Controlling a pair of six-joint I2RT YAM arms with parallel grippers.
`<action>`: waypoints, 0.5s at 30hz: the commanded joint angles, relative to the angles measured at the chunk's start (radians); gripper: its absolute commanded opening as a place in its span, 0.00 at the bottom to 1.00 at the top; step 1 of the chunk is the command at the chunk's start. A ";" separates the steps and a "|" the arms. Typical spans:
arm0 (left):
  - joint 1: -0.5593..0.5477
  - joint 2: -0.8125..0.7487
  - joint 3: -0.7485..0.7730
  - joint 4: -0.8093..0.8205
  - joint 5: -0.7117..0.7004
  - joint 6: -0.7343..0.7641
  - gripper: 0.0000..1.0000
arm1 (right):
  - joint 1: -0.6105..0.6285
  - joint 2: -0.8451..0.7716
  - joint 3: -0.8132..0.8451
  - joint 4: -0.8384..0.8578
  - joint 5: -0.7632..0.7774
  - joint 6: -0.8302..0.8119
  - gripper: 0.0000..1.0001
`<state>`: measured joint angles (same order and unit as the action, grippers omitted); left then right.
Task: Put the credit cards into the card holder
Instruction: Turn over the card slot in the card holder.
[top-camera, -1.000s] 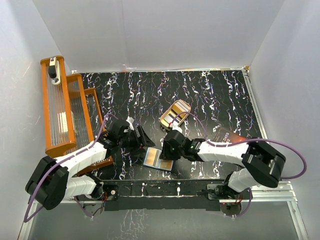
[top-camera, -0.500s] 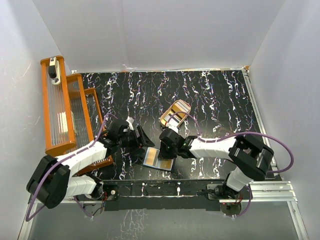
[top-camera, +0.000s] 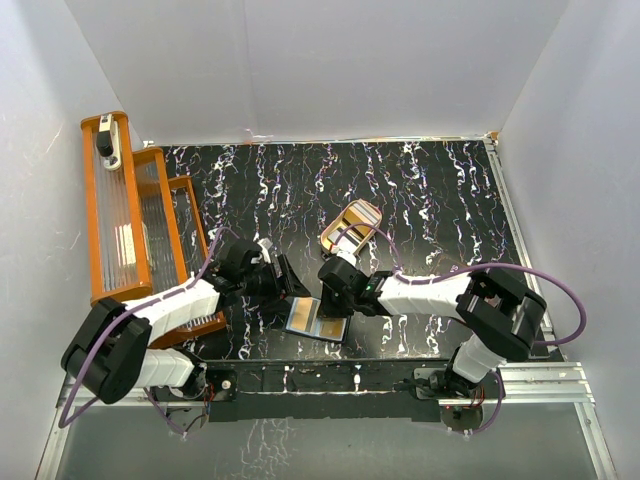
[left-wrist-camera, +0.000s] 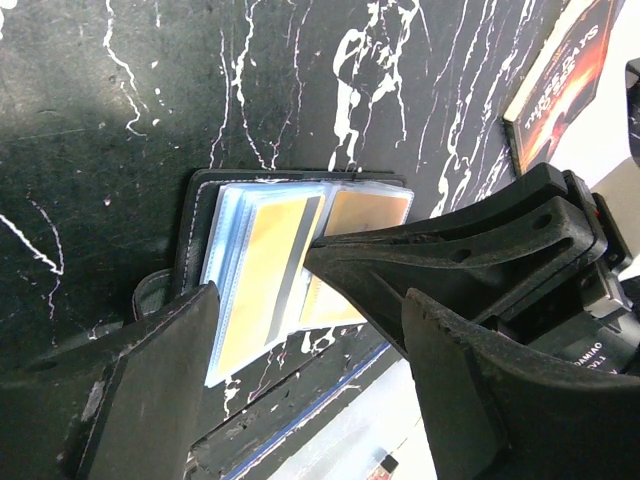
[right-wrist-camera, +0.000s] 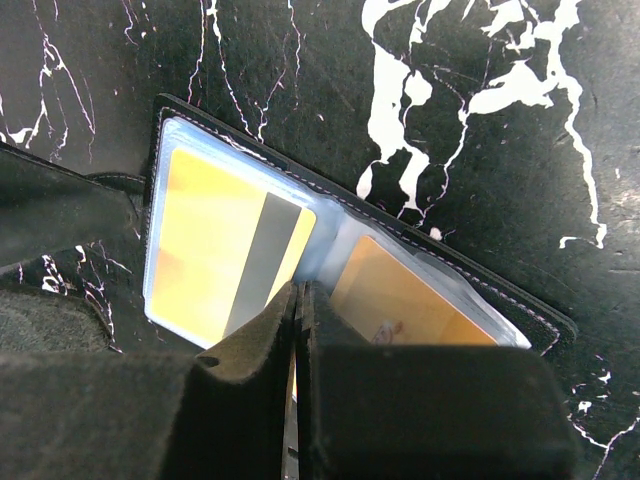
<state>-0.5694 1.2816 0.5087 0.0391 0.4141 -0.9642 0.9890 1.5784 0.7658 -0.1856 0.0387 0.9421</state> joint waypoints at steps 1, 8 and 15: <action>0.008 0.005 -0.003 0.028 0.043 0.009 0.72 | 0.005 0.061 -0.005 -0.067 0.046 -0.024 0.00; 0.007 0.040 -0.018 0.067 0.069 0.003 0.72 | 0.005 0.065 -0.006 -0.066 0.044 -0.027 0.00; 0.007 0.060 -0.018 0.069 0.067 0.017 0.72 | 0.005 0.061 -0.008 -0.064 0.045 -0.028 0.00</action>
<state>-0.5686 1.3342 0.4957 0.1040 0.4568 -0.9611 0.9890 1.5822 0.7712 -0.1909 0.0380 0.9401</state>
